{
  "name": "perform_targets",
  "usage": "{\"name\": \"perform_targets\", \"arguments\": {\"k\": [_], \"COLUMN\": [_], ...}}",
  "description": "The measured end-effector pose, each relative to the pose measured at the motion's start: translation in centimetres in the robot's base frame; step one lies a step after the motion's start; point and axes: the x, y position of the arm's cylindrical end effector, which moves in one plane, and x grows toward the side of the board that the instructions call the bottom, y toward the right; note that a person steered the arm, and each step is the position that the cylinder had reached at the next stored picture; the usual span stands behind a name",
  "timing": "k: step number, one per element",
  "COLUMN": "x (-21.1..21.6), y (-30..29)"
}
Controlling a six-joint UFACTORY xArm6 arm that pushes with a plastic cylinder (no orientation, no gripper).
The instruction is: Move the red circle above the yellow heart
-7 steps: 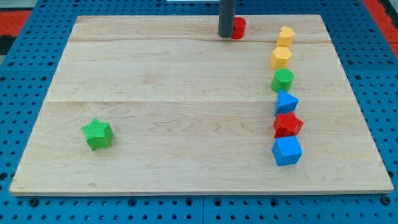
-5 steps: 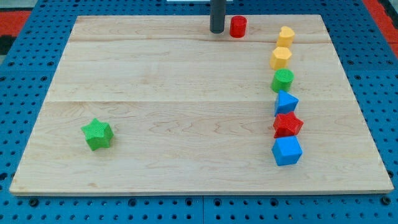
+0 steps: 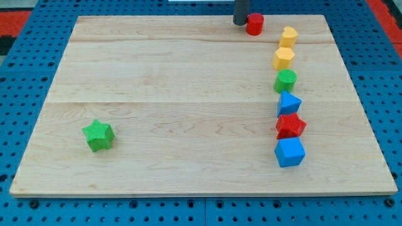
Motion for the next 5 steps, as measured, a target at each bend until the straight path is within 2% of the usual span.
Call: {"name": "perform_targets", "arguments": {"k": [4,5], "x": [2.9,2.3], "y": [-0.2,0.8]}}
